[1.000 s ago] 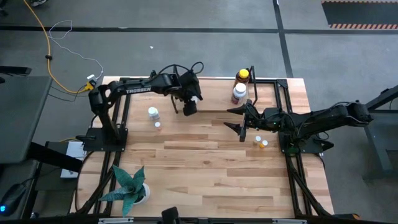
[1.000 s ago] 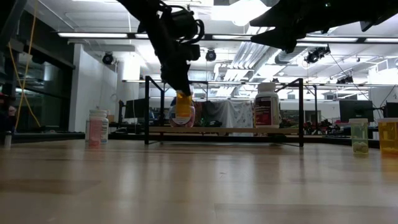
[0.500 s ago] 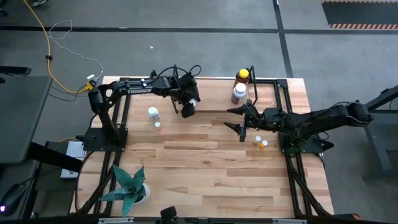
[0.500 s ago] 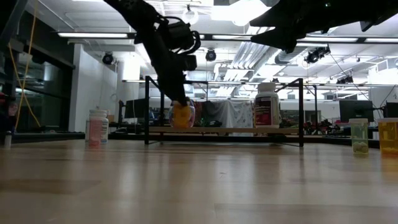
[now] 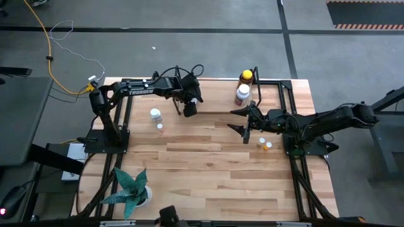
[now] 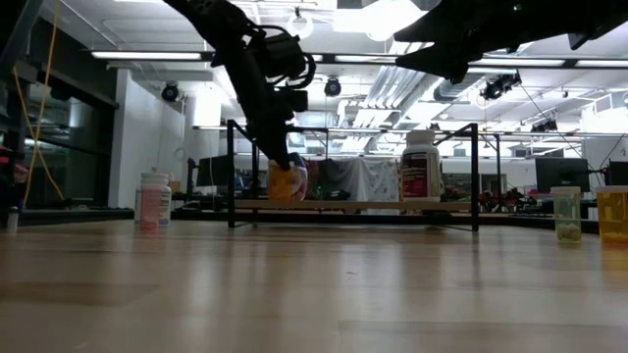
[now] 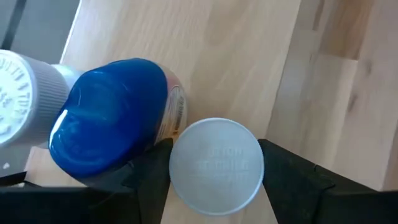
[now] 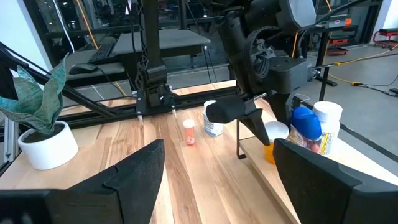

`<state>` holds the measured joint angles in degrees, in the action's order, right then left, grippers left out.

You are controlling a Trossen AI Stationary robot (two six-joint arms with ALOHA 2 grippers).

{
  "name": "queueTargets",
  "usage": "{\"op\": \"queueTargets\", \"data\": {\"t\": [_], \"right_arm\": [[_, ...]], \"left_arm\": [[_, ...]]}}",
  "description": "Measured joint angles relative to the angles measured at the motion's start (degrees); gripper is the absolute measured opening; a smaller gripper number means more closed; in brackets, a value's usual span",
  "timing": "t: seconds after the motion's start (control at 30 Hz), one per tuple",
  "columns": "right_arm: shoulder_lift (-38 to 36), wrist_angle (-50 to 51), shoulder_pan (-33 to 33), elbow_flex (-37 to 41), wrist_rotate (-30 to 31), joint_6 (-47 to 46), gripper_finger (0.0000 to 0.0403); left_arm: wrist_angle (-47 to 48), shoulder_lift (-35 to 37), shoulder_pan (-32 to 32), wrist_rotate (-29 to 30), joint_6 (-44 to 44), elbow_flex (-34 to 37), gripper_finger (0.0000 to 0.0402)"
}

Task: Pick and place medicine bottles onto shelf by color
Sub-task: Put the large orange pill bottle on the shelf

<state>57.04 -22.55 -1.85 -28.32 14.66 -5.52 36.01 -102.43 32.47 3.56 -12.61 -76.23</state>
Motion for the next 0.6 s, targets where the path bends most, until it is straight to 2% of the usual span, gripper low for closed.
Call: {"op": "queueTargets", "data": {"t": [0.13,0.6], "right_arm": [[0.00,0.00,0.00,0.00,0.00,0.00,0.0291],[0.00,0.00,0.00,0.00,0.01,0.00,0.0291]], "left_arm": [[0.20,0.00,0.13,-2.38,0.40,0.00,0.0215],[0.16,0.00,0.09,-2.74,1.03,0.00,0.0216]]}}
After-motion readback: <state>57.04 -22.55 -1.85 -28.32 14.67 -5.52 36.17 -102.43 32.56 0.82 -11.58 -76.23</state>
